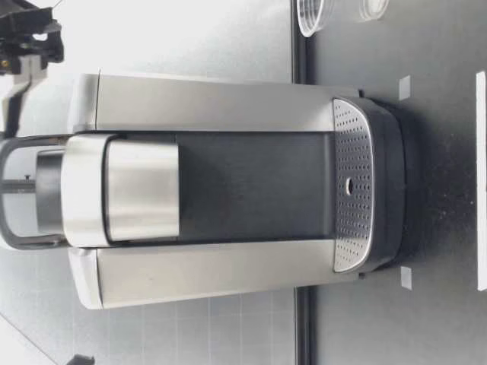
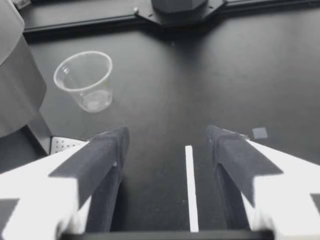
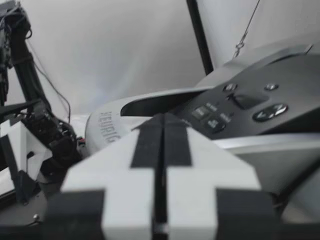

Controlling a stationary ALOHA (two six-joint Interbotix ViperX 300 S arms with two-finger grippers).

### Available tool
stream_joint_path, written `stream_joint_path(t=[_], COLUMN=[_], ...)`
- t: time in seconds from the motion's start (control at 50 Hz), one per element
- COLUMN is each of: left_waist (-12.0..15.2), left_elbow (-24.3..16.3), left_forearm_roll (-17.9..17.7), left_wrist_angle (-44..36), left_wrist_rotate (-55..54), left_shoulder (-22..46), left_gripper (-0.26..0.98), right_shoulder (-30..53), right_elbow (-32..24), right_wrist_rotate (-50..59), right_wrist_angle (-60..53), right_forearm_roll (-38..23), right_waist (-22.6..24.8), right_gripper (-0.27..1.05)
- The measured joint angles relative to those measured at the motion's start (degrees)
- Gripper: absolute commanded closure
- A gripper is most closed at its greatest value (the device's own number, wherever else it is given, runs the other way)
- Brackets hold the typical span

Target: Place the coffee capsule inside the capsule container, then place the cup onto the center of the cup tray, then push the 'Hot Water' and 'Travel Mug' buttons.

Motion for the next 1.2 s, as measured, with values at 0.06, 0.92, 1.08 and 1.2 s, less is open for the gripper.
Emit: stream_joint_path(t=[0.06,0.92,1.08,1.2], left_waist=[0.00,0.00,0.09,0.79], left_elbow=[0.09,0.26,0.09,-0.35], left_forearm_roll=[0.00,-3.34,-3.52,-3.52], left_wrist_angle=[0.00,-0.18,-0.18,-0.18], left_wrist_rotate=[0.00,-0.09,-0.09,-0.09], left_shoulder=[0.00,5.01,8.88,11.34], left_gripper=[0.19,0.19,0.20,0.20], right_shoulder=[-0.09,-1.23,-1.05,-1.14], right_elbow=[0.35,8.17,12.13,14.24], right_wrist_rotate=[0.53,2.11,2.20,3.34], right_wrist_angle=[0.00,-2.11,-3.34,-2.72], right_forearm_roll=[0.00,-1.85,-5.89,-6.42], right_waist=[0.18,5.45,8.70,9.40], right_gripper=[0.70,0.70,0.70,0.70])
